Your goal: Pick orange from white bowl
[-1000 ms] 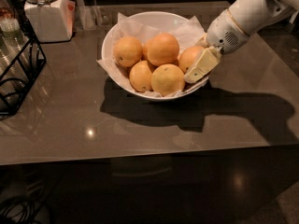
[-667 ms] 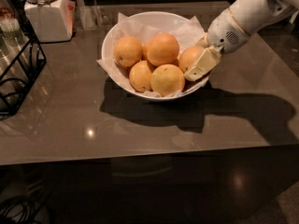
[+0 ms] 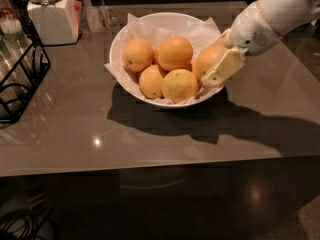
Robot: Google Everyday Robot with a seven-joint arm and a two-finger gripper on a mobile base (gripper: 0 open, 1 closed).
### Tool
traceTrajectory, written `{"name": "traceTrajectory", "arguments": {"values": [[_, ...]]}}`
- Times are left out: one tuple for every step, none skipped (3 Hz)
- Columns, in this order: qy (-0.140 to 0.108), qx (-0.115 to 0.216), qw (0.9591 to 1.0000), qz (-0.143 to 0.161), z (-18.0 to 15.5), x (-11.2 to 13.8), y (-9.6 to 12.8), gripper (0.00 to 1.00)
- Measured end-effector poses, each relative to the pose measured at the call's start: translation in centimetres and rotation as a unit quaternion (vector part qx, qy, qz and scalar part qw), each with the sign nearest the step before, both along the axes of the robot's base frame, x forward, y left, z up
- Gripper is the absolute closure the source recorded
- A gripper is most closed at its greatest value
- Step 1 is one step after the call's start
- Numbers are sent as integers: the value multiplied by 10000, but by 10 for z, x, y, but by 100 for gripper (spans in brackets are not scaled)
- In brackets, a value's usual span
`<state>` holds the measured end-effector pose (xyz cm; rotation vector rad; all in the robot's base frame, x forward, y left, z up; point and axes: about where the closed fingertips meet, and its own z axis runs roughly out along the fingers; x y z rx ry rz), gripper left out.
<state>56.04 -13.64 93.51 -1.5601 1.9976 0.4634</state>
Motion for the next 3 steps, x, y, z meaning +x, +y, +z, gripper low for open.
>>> {"name": "traceTrajectory", "arguments": {"values": [[-754, -12, 9968, -258, 41, -50, -17, 100], [-1321, 54, 9903, -423, 72, -100, -32, 100], [-1321, 54, 9903, -422, 72, -100, -32, 100]]}}
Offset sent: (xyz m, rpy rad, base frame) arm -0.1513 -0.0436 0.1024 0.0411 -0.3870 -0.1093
